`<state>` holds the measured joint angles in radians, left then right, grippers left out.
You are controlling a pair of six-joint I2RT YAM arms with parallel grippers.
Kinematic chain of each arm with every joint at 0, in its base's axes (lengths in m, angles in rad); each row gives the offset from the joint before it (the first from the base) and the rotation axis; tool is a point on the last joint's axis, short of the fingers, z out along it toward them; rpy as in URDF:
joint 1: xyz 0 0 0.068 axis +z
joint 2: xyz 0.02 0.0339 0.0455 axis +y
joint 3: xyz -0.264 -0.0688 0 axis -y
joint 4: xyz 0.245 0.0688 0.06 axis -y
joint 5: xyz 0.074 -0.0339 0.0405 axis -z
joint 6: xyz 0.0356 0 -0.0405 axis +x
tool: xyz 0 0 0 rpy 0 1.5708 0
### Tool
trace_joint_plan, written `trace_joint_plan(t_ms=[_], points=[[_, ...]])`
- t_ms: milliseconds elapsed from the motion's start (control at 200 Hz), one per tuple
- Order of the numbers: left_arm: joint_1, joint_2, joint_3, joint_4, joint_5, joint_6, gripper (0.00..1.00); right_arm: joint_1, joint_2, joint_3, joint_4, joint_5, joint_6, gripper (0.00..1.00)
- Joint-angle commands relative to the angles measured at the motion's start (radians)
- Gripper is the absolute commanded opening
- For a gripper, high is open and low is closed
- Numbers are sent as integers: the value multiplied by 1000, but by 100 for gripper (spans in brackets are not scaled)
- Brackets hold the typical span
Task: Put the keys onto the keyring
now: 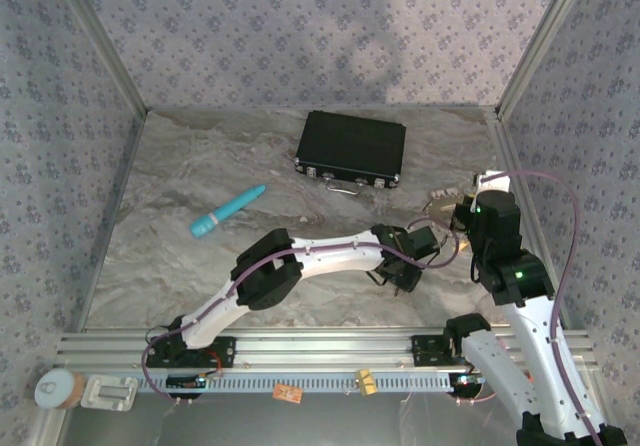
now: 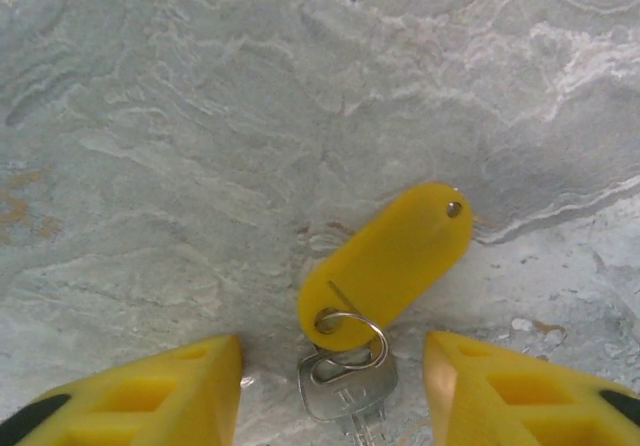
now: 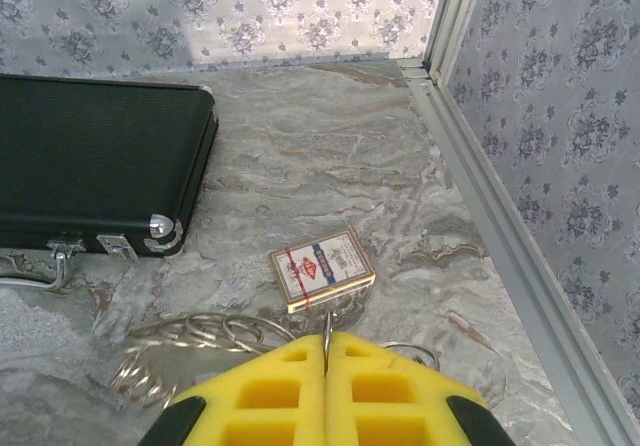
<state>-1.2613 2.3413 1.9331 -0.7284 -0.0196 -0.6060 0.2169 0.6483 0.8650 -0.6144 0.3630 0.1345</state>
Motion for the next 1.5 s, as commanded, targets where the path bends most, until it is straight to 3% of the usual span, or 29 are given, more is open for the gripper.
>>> trace_joint_plan(t_ms=[0, 315, 675, 940, 1129, 1494], points=[[7, 52, 47, -26, -1, 12, 45, -7, -13, 26, 19, 1, -9, 0], [2, 30, 23, -63, -94, 45, 29, -8, -13, 23, 22, -6, -12, 0], [21, -145, -233, 12, -174, 30, 16, -10, -12, 17, 28, -15, -9, 0], [60, -310, -460, 79, -167, -5, 19, -11, -6, 11, 33, -45, -9, 0], [126, -438, -647, 168, -95, -62, 19, -10, 6, -1, 31, -72, -6, 0], [166, -485, -686, 180, -77, -112, 34, -8, 30, -12, 37, -104, -6, 0]])
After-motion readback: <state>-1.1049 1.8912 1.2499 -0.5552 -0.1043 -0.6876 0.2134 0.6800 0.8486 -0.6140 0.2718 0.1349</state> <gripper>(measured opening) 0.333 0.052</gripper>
